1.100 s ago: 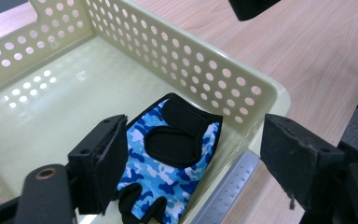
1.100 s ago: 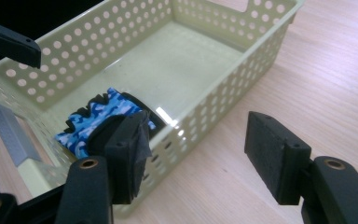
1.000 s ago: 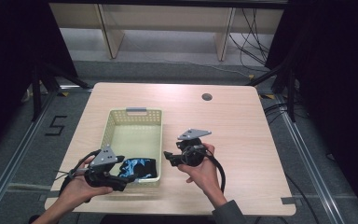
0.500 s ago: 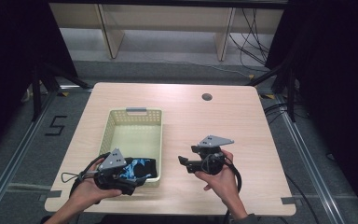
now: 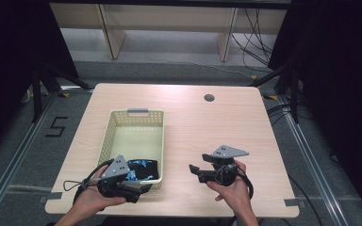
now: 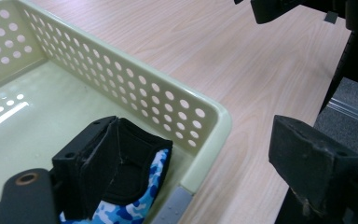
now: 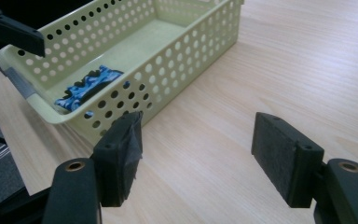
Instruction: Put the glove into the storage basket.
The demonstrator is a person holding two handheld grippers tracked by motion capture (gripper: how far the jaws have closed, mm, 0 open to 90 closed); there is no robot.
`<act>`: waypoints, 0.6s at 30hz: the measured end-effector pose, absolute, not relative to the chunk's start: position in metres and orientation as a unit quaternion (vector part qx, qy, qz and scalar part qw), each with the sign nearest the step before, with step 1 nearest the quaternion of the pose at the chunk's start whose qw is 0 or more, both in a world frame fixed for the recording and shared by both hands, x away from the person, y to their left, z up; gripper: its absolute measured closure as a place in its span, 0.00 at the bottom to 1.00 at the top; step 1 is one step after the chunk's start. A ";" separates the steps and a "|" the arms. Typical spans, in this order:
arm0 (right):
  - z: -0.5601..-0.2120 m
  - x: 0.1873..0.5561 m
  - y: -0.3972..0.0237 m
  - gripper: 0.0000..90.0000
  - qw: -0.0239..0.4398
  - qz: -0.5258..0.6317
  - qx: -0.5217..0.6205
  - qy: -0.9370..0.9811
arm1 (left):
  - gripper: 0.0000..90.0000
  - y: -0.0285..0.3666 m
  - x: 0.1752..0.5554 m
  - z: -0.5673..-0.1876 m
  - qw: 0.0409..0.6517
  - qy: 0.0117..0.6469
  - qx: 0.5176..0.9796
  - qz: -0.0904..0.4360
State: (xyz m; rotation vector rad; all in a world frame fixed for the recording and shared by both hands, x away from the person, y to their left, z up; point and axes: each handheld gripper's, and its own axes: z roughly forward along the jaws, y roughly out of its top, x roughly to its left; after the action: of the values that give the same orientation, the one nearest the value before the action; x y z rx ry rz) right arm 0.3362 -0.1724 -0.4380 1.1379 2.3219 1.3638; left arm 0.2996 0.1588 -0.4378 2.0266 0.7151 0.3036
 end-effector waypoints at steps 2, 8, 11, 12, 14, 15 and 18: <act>-0.440 0.334 -0.176 0.39 0.108 0.464 0.392 0.787 | 0.18 0.160 0.298 -0.438 0.466 0.285 0.828 0.127; -0.447 0.325 -0.185 0.38 0.102 0.468 0.389 0.787 | 0.18 0.159 0.291 -0.443 0.479 0.291 0.820 0.115; -0.449 0.322 -0.188 0.35 0.103 0.473 0.392 0.782 | 0.18 0.156 0.287 -0.445 0.487 0.288 0.817 0.109; -0.451 0.319 -0.188 0.34 0.098 0.474 0.401 0.778 | 0.18 0.156 0.286 -0.445 0.480 0.287 0.822 0.107; -0.454 0.319 -0.189 0.32 0.097 0.473 0.404 0.777 | 0.18 0.155 0.284 -0.446 0.485 0.284 0.821 0.103; -0.457 0.320 -0.190 0.31 0.105 0.473 0.397 0.779 | 0.18 0.155 0.283 -0.446 0.482 0.278 0.825 0.104; -0.461 0.318 -0.192 0.29 0.098 0.476 0.396 0.779 | 0.18 0.152 0.280 -0.446 0.484 0.278 0.824 0.097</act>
State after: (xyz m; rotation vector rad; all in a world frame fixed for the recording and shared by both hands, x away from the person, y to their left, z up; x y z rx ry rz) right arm 0.3178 -0.1921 -0.4612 1.1727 2.3055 1.4098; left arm 0.2797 0.1519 -0.4462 2.0070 0.6780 0.2352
